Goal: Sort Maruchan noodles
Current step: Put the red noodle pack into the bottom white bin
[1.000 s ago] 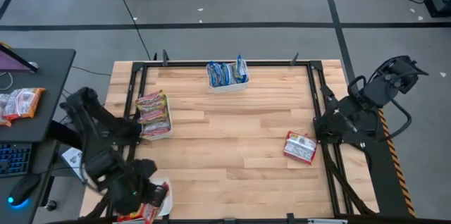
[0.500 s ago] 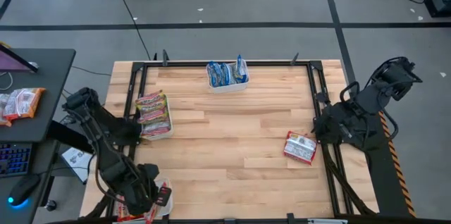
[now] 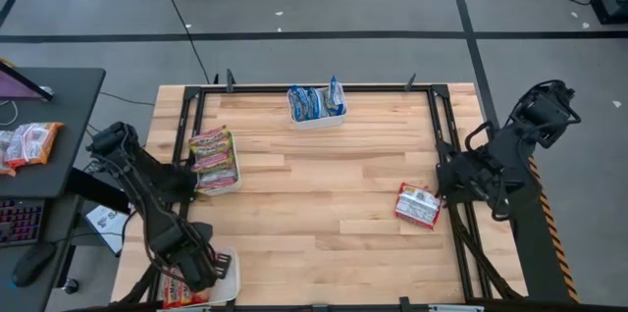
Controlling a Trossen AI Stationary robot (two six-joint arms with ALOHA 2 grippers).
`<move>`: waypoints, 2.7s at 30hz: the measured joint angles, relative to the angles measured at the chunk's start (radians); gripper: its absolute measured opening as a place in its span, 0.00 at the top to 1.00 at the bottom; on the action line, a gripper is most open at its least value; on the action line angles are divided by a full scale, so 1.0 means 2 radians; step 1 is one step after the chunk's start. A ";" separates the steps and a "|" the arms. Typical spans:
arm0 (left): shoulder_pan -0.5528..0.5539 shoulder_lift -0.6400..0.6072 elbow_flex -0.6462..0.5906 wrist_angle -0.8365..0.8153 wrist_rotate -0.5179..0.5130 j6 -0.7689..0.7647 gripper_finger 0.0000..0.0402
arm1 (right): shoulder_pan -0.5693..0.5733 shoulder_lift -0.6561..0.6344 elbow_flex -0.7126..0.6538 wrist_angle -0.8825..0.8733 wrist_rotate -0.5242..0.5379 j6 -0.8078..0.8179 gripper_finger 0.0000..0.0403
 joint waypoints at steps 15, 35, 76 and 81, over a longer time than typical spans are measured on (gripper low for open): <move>-0.016 0.000 0.000 -0.025 -0.007 0.047 0.99 | 0.051 0.003 0.000 -0.002 -0.008 0.051 0.69; -0.018 0.006 -0.100 0.139 0.082 0.019 0.99 | 0.058 0.003 0.000 -0.007 0.018 0.031 0.69; 0.000 -0.149 -0.043 0.033 0.184 0.008 0.67 | 0.046 0.100 -0.207 -0.056 0.199 0.047 0.69; 0.000 -0.198 0.015 -0.113 -0.039 0.024 0.67 | 0.047 0.119 -0.303 -0.040 0.147 0.091 0.69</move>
